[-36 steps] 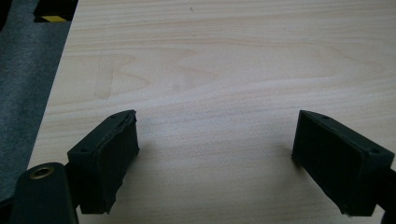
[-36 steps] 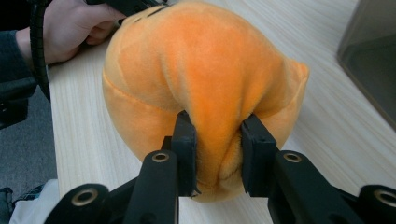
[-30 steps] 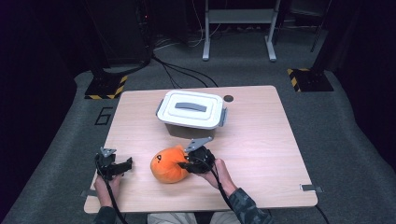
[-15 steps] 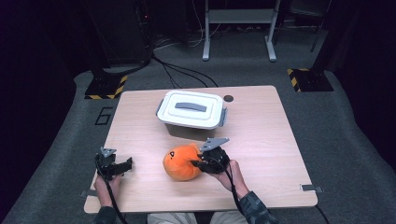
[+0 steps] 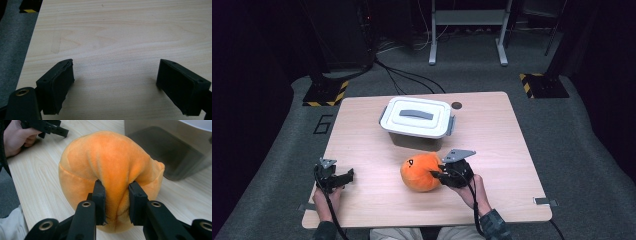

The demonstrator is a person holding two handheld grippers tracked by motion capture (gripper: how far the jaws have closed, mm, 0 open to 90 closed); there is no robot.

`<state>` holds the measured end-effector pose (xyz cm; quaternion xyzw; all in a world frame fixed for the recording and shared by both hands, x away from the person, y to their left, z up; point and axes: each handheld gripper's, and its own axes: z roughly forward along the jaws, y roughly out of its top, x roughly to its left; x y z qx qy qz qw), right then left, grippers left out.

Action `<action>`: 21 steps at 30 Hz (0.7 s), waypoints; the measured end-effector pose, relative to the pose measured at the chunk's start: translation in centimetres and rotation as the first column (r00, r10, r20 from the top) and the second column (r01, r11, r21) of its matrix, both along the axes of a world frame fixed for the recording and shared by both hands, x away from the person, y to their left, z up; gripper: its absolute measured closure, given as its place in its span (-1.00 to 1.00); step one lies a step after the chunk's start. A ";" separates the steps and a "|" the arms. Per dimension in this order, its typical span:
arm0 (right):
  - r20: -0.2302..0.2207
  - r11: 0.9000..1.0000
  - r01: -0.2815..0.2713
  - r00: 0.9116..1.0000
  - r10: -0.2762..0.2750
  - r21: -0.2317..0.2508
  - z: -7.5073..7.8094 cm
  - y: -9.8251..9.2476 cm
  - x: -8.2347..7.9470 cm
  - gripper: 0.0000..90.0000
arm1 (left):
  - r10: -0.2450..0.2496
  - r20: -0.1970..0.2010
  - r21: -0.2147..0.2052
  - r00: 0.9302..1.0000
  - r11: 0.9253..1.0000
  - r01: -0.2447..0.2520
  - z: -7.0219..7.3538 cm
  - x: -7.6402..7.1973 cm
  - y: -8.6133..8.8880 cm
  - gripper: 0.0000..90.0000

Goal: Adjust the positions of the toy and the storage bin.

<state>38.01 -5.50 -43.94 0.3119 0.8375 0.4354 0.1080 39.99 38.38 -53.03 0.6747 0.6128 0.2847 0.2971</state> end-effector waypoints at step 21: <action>0.010 0.994 0.106 0.994 -0.106 -0.009 0.3 -5.1 -1.3 0.58 | 0.001 -0.002 0.000 1.000 1.000 -0.001 0.0 0.0 0.0 -0.69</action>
